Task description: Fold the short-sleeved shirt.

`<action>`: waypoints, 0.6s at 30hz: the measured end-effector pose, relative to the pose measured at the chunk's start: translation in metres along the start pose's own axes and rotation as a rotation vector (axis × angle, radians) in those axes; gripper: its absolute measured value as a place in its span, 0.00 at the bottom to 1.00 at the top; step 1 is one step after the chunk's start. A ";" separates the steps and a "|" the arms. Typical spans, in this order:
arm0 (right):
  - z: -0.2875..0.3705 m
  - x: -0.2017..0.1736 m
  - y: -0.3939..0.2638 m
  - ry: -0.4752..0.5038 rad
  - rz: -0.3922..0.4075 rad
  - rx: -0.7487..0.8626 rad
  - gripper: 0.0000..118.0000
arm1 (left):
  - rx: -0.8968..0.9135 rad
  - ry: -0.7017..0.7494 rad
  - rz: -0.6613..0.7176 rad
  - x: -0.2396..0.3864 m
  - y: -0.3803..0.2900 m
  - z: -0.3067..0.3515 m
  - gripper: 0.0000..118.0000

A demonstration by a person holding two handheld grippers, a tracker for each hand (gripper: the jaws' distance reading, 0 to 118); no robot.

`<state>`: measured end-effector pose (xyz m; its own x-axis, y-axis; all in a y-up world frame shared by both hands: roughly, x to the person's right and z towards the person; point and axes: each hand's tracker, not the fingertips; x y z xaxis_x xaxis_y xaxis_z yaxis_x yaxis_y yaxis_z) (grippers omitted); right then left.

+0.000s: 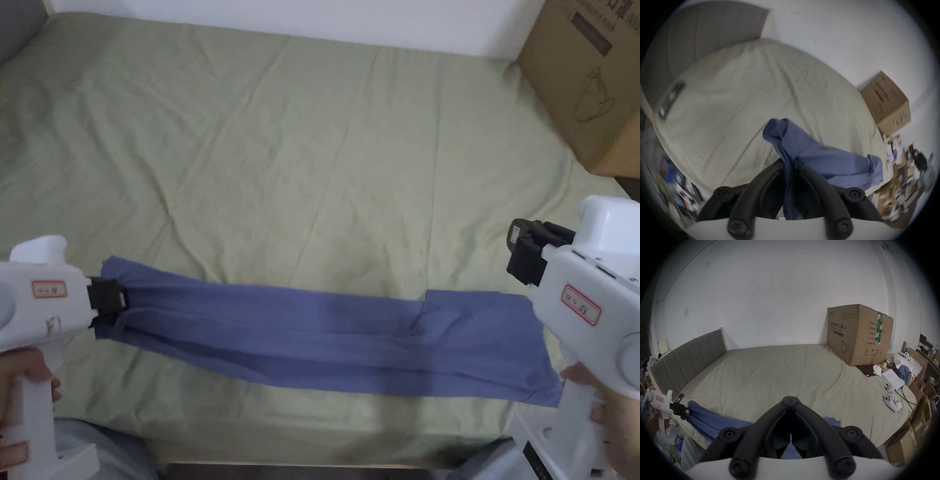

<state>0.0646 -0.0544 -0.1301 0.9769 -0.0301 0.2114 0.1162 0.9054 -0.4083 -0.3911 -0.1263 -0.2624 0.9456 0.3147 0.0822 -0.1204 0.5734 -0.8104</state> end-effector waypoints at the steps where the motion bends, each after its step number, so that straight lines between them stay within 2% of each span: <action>1: 0.000 0.000 0.000 0.001 -0.001 0.002 0.00 | 0.013 0.009 -0.046 0.010 0.004 0.008 0.07; 5: 0.003 0.003 -0.005 0.003 -0.018 0.014 0.00 | 0.078 -0.059 -0.235 0.067 0.013 0.035 0.07; 8: 0.007 0.007 -0.008 0.003 -0.037 0.021 0.00 | 0.062 -0.161 -0.291 0.108 0.012 0.031 0.07; 14: 0.021 0.024 -0.014 -0.017 -0.051 0.029 0.00 | -0.113 -0.225 -0.412 0.185 -0.014 -0.041 0.07; 18: 0.034 0.036 -0.017 -0.047 -0.072 0.034 0.00 | -0.229 -0.194 -0.396 0.224 -0.046 -0.102 0.07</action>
<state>0.0918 -0.0563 -0.0853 0.9568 -0.0761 0.2805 0.1784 0.9157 -0.3600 -0.1432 -0.1597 -0.2657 0.8288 0.2540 0.4985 0.3269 0.5034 -0.7998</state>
